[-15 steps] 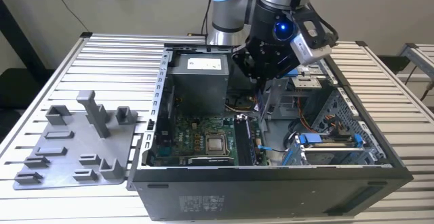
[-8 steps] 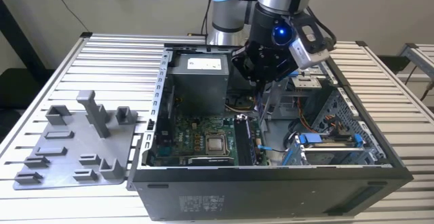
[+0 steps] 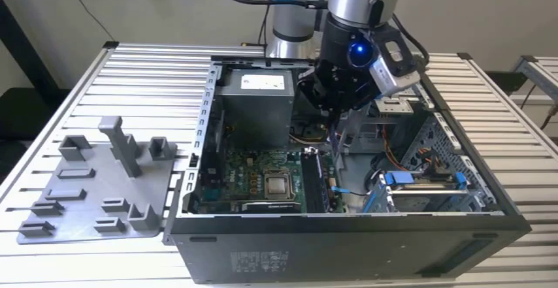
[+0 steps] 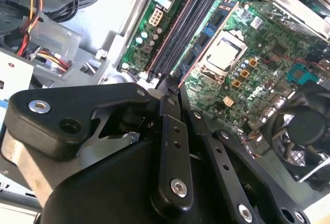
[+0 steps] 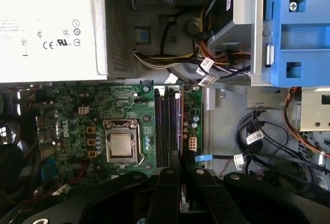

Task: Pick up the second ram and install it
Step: 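Insert the second ram into the second slot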

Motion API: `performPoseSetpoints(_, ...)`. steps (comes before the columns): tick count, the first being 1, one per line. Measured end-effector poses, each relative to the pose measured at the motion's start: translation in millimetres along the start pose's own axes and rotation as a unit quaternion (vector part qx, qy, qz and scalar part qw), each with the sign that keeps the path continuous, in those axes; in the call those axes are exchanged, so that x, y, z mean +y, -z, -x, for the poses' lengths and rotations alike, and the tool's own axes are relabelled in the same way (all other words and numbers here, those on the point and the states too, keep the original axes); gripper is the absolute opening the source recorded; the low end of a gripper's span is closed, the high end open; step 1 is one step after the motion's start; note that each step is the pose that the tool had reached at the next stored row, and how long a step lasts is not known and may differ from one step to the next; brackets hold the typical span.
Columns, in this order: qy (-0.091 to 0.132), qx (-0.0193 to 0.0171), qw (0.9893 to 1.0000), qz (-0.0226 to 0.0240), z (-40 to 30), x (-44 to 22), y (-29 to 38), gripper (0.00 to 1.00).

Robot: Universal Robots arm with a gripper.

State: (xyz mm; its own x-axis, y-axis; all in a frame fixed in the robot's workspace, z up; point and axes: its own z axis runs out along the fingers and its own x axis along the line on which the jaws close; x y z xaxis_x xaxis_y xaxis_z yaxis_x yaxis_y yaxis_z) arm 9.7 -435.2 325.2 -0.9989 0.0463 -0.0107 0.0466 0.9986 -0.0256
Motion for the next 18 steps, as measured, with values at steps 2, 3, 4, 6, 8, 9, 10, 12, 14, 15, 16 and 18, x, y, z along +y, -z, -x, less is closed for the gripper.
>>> performPoseSetpoints(2, 0.0, -0.0034, 1.0, 0.0, 0.0, -0.1, -2.1, 0.14)
performPoseSetpoints(3, 0.0, -0.004, 1.0, 0.0, 0.0, -0.6, -3.4, 0.14)
performPoseSetpoints(4, 0.0, -0.004, 1.0, -0.0001, 0.0, -1.8, -5.1, 0.14)
performPoseSetpoints(6, 0.0, -0.004, 1.0, -0.0001, 0.1, -5.0, -8.7, 0.14)
performPoseSetpoints(8, 0.003, -0.0036, 1.0, 0.0002, 0.2, -8.1, -11.9, 0.14)
performPoseSetpoints(9, 0.006, -0.0033, 1.0, 0.0004, 0.1, -9.2, -13.0, 0.14)
performPoseSetpoints(10, 0.008, -0.0032, 1.0, 0.0006, -0.2, -10.4, -13.7, 0.14)
performPoseSetpoints(12, 0.011, -0.0032, 0.9999, 0.0007, -1.4, -12.5, -14.3, 0.14)
performPoseSetpoints(14, 0.015, -0.0033, 0.9999, 0.0008, -5.5, -13.1, -16.0, 0.14)
performPoseSetpoints(15, 0.016, -0.0034, 0.9999, 0.0008, -7.6, -13.3, -16.8, 0.14)
performPoseSetpoints(16, 0.017, -0.0033, 0.9999, 0.0007, -8.8, -13.8, -17.1, 0.14)
performPoseSetpoints(18, 0.017, -0.0034, 0.9998, 0.0008, -9.9, -14.2, -19.3, 0.14)
